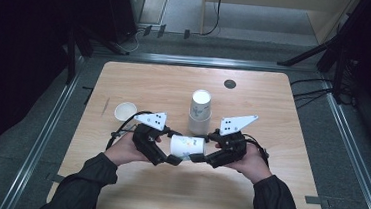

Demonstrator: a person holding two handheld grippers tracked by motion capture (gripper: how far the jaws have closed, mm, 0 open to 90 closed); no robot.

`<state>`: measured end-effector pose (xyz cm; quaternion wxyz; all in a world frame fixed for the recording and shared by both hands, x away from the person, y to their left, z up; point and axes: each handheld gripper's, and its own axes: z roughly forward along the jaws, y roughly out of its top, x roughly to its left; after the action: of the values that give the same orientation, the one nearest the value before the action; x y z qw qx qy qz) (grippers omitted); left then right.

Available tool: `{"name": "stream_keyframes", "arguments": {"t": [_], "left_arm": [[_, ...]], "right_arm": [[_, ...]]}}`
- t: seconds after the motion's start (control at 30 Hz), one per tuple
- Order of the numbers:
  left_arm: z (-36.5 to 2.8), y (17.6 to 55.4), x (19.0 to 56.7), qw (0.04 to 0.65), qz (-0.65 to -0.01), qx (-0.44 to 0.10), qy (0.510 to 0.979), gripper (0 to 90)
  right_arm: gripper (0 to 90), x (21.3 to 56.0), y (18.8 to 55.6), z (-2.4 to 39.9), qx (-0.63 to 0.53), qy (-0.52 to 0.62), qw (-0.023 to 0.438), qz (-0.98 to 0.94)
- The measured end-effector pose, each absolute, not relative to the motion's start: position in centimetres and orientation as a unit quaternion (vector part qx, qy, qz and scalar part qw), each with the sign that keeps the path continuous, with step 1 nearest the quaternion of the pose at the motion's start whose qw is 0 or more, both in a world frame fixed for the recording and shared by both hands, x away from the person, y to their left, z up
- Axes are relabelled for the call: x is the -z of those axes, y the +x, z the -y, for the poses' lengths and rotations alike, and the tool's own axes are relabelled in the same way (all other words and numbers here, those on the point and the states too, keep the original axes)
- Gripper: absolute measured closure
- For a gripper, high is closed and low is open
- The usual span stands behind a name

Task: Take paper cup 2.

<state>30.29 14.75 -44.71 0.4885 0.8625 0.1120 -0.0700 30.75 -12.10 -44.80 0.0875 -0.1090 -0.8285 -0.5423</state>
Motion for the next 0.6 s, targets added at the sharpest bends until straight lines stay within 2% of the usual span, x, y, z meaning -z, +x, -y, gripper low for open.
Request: {"name": "stream_keyframes", "arguments": {"t": [0.47,0.6], "left_arm": [[-14.62,30.29,45.14,0.487,-0.107,0.077,0.863,16.5],[-14.70,30.28,45.15,0.491,-0.107,0.075,0.862,22.1]], "right_arm": [[34.7,45.05,30.64,11.20,0.542,-0.107,0.095,0.828],[34.9,45.06,30.60,11.12,0.541,-0.104,0.094,0.829]]}}
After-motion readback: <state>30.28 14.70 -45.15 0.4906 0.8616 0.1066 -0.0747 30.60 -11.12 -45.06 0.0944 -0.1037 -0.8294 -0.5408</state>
